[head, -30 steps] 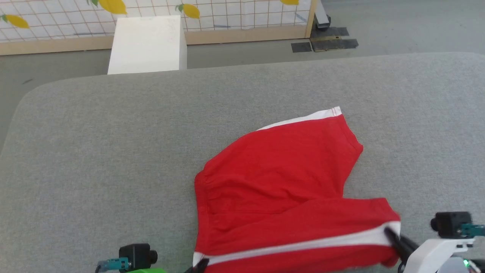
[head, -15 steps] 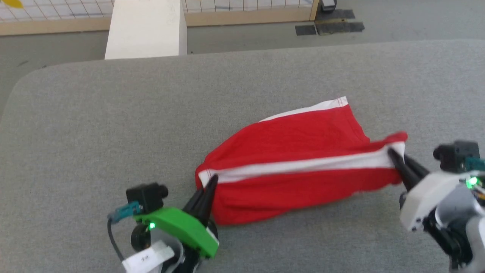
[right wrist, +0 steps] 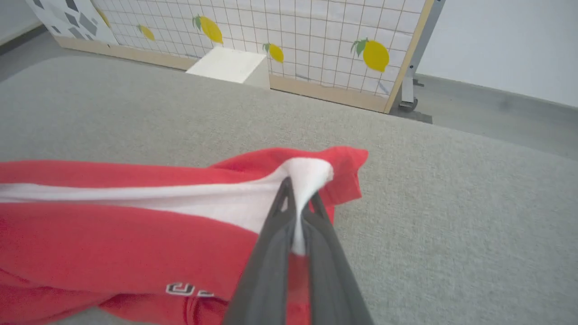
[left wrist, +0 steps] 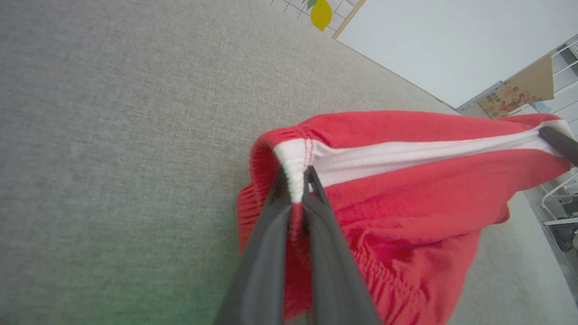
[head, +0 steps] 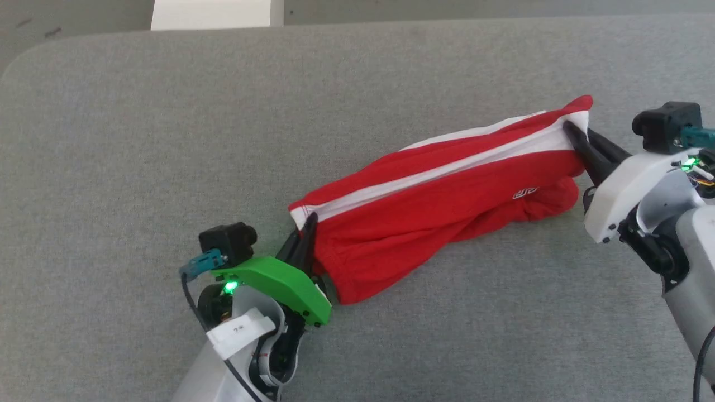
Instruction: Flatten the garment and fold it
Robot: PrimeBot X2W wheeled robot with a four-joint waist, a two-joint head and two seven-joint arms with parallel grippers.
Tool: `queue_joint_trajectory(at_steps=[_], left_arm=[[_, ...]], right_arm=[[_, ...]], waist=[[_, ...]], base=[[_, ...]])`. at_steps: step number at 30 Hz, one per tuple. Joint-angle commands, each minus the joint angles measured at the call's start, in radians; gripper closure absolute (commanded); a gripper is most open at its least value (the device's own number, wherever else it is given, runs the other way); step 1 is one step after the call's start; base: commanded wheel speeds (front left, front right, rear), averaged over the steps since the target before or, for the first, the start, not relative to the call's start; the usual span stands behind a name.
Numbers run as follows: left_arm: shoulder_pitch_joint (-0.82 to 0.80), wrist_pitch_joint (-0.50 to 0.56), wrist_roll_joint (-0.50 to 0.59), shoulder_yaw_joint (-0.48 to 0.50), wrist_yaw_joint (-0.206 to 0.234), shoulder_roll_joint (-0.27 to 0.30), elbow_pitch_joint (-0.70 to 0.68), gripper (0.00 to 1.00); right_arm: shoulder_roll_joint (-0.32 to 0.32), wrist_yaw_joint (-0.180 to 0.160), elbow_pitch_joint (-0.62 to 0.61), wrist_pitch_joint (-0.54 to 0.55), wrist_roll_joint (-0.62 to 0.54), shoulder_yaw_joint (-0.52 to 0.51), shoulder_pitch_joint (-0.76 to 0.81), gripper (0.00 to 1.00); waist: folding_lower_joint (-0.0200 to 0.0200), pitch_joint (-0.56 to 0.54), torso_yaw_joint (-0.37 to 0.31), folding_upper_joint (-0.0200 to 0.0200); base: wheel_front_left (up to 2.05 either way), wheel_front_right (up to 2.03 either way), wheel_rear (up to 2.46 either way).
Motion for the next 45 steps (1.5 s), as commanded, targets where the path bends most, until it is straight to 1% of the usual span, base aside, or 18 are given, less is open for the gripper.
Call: queue_joint_trajectory(at_steps=[1,6,11,12,13,14,15,16,19,23,27,30,32,34,38,41,45], left_arm=[[-0.016,0.008,0.016,-0.004,0.005,-0.001,0.012,1.0],[-0.006,0.047,0.013,-0.027,0.001,0.007,0.03,1.0],[0.009,0.108,0.003,-0.051,-0.001,0.018,0.043,1.0],[0.012,0.123,0.0,-0.056,0.0,0.02,0.044,0.91],[0.014,0.134,-0.002,-0.06,0.0,0.022,0.043,0.7],[0.016,0.14,-0.003,-0.062,0.001,0.023,0.041,0.07],[0.016,0.136,-0.001,-0.063,0.001,0.025,0.035,0.0],[0.017,0.13,0.001,-0.062,0.001,0.026,0.029,0.0],[0.025,0.097,0.021,-0.064,0.003,0.035,0.012,0.0],[0.055,0.012,0.057,-0.063,0.005,0.047,-0.016,0.0],[0.098,-0.095,0.091,-0.048,0.02,0.055,-0.034,0.0],[0.116,-0.191,0.124,-0.023,0.035,0.061,-0.037,0.0],[0.116,-0.225,0.164,-0.007,0.041,0.066,-0.035,0.0],[0.116,-0.236,0.214,0.005,0.045,0.066,-0.035,0.0],[0.114,-0.239,0.329,0.07,0.035,0.039,-0.089,0.0],[0.119,-0.239,0.409,0.119,0.018,0.014,-0.123,0.0],[0.126,-0.239,0.468,0.184,0.002,-0.015,-0.145,0.0]], right_arm=[[-0.012,-0.002,0.039,0.02,0.027,0.018,-0.024,1.0],[-0.046,-0.002,0.168,0.169,0.123,0.106,-0.085,1.0],[-0.061,-0.002,0.236,0.324,0.191,0.157,-0.125,1.0],[-0.061,-0.002,0.247,0.349,0.201,0.161,-0.132,1.0],[-0.061,-0.002,0.255,0.362,0.208,0.159,-0.136,1.0],[-0.059,-0.002,0.262,0.368,0.215,0.153,-0.141,0.68],[-0.057,-0.002,0.265,0.367,0.218,0.15,-0.142,0.23],[-0.054,-0.002,0.268,0.363,0.223,0.144,-0.141,0.0],[-0.05,-0.002,0.258,0.32,0.227,0.131,-0.125,0.0],[-0.049,-0.002,0.215,0.191,0.208,0.103,-0.068,0.0],[-0.05,-0.002,0.158,0.047,0.173,0.078,0.017,0.0],[-0.038,-0.002,0.115,-0.074,0.144,0.033,0.083,0.0],[-0.028,-0.002,0.097,-0.136,0.123,0.0,0.118,0.0],[-0.011,-0.002,0.09,-0.176,0.106,-0.037,0.144,0.0],[0.026,-0.002,0.094,-0.201,0.08,-0.097,0.164,0.0],[0.05,-0.002,0.109,-0.184,0.07,-0.128,0.151,0.0],[0.086,-0.002,0.16,-0.14,0.079,-0.163,0.103,0.0]], waist=[[0.0,0.03,0.023,0.0],[0.0,0.039,0.041,0.0],[0.0,0.036,0.048,0.0],[0.0,0.034,0.049,0.0],[0.0,0.03,0.049,0.0],[0.0,0.025,0.049,0.0],[0.0,0.019,0.05,0.0],[0.0,0.011,0.05,0.0],[0.0,-0.02,0.05,0.0],[0.0,-0.075,0.046,0.0],[0.0,-0.127,0.04,0.0],[0.0,-0.157,0.039,0.0],[0.0,-0.17,0.037,0.0],[0.0,-0.178,0.033,0.0],[0.0,-0.181,0.027,0.0],[0.0,-0.175,0.024,0.0],[0.0,-0.161,0.018,0.0]], base=[[0.0,0.0,0.0],[0.0,0.0,0.0],[0.0,0.0,0.0],[0.0,0.0,0.0],[0.0,0.0,0.0],[0.0,0.0,0.0],[0.0,0.0,0.0],[0.0,0.0,0.0],[0.0,0.0,0.0],[0.0,0.0,0.0],[0.0,0.0,0.0],[0.0,0.0,0.0],[0.0,0.0,0.0],[0.0,0.0,0.0],[0.0,0.0,0.0],[0.0,0.0,0.0],[0.0,0.0,0.0]])
